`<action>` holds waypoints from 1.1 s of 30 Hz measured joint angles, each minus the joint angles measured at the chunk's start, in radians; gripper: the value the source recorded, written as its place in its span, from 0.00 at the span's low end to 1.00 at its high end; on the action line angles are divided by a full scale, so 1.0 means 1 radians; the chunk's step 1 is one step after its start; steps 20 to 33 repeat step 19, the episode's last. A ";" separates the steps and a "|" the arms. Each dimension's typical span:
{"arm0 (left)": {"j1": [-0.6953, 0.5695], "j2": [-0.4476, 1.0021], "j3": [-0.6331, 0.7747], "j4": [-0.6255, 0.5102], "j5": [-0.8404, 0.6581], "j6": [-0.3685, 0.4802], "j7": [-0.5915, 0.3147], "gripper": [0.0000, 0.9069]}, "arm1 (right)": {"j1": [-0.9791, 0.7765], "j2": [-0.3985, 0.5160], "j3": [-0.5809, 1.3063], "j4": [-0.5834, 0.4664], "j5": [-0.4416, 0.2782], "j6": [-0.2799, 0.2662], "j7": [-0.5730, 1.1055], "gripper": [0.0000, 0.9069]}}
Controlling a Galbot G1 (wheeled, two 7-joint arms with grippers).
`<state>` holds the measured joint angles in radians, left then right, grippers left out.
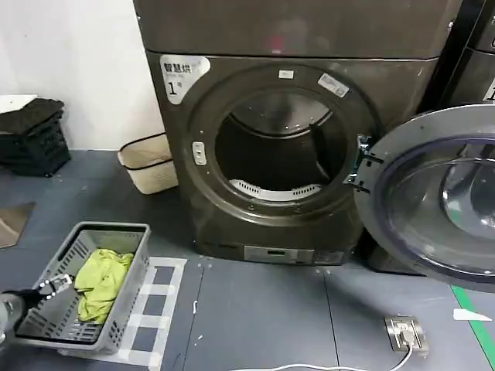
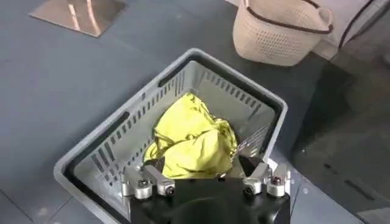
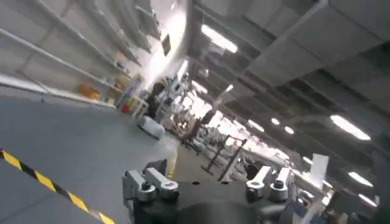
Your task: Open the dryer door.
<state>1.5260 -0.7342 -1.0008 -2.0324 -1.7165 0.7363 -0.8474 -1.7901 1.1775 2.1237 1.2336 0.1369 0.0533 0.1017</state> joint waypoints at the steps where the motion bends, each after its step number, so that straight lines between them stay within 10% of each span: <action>1: 0.000 0.000 0.000 0.000 0.000 0.000 0.000 1.00 | 0.000 0.001 -0.001 0.002 -0.001 0.001 -0.001 1.00; 33: 0.003 -0.002 -0.001 -0.009 0.002 0.000 0.000 1.00 | 0.010 0.009 -0.023 0.010 -0.004 0.020 -0.012 1.00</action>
